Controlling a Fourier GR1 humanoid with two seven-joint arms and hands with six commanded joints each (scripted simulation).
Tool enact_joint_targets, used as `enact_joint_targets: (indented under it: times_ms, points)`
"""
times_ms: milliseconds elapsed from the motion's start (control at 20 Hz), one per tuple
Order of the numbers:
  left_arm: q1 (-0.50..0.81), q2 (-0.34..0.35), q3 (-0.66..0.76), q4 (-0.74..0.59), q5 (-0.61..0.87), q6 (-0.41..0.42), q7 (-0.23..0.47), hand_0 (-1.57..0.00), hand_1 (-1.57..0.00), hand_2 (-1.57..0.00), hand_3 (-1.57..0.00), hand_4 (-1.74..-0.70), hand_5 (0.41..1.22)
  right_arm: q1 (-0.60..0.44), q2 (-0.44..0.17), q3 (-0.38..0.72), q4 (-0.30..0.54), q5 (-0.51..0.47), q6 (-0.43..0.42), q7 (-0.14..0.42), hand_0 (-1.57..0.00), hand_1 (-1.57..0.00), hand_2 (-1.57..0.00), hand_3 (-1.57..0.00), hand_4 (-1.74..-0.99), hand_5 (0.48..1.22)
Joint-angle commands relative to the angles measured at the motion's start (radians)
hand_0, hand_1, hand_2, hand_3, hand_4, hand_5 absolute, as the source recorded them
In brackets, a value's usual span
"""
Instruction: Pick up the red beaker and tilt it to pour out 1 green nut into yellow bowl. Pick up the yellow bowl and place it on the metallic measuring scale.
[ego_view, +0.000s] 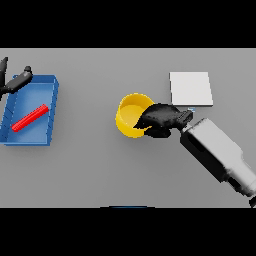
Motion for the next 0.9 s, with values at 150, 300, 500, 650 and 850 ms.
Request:
enact_joint_targets:
  times_ms: [150, 300, 500, 650, 850]
  points:
    - [0.004, 0.011, 0.006, -0.010, 0.002, 0.002, -0.010, 0.00, 0.00, 0.00, 0.00, -0.79, 0.733, -0.019, -0.049, -0.032, -0.060, -0.035, 0.040, 0.023, -1.55, -1.54, -1.54, -1.33, -1.721, 1.217]
    - [0.006, 0.010, 0.013, -0.008, 0.006, 0.000, -0.040, 0.00, 0.00, 0.00, 0.00, -0.80, 0.737, -0.039, -0.051, -0.041, -0.064, -0.049, 0.060, 0.072, -1.56, -1.55, -1.56, -1.36, -1.724, 1.218]
    - [-0.003, 0.021, 0.014, -0.005, 0.005, -0.007, -0.022, 0.00, 0.00, 0.00, 0.00, -0.80, 0.747, -0.067, -0.077, -0.071, -0.052, -0.067, 0.058, 0.084, -1.57, -1.56, -1.56, -1.27, -1.723, 1.219]
    - [-0.004, 0.016, 0.012, -0.006, 0.005, -0.007, -0.019, 0.00, 0.00, 0.00, 0.00, -0.79, 0.753, -0.096, -0.106, -0.087, -0.023, -0.047, 0.026, 0.108, -1.51, -1.55, -1.57, -1.32, -1.723, 1.220]
    - [0.003, 0.018, 0.018, -0.015, 0.017, -0.004, -0.008, 0.00, 0.00, 0.00, 0.00, -0.80, 0.755, -0.127, -0.150, -0.117, 0.054, -0.044, -0.010, 0.089, -1.54, -1.56, -1.57, -1.42, -1.726, 1.221]
